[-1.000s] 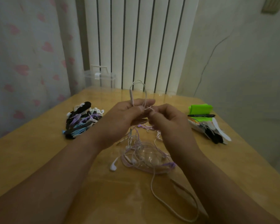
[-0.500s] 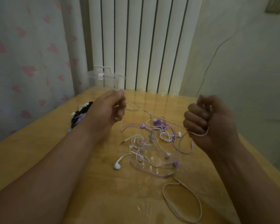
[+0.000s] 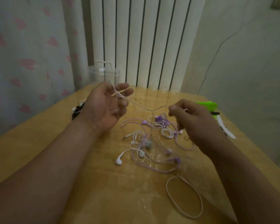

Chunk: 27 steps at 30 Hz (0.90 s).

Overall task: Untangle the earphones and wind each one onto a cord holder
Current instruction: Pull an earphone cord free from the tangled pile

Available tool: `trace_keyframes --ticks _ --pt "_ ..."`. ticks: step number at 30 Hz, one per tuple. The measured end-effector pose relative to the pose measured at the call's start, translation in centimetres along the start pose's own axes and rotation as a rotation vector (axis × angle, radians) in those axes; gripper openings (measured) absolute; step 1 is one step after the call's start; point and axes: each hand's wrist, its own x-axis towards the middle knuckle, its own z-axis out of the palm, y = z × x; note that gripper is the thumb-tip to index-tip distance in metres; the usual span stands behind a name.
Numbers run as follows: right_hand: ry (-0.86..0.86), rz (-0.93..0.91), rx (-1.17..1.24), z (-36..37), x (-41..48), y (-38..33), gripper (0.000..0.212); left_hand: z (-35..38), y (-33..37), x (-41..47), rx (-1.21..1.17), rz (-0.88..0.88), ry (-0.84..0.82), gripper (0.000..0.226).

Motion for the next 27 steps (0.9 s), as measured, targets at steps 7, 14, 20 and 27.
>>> trace_keyframes --ticks 7,14,20,27 --pt "0.218 0.108 0.968 -2.3 1.3 0.4 0.027 -0.5 0.3 0.2 0.586 0.001 0.085 0.060" --pt "0.162 0.267 0.814 -1.8 1.8 2.0 0.027 -0.6 1.2 -0.3 -0.004 0.125 -0.112 0.032" --pt "0.247 -0.029 0.191 -2.1 1.1 1.1 0.016 0.1 1.5 -0.9 0.075 0.179 -0.316 0.035" --pt "-0.153 -0.191 -0.015 1.3 0.1 -2.1 0.020 4.4 0.7 -1.4 0.361 0.208 -0.447 0.039"
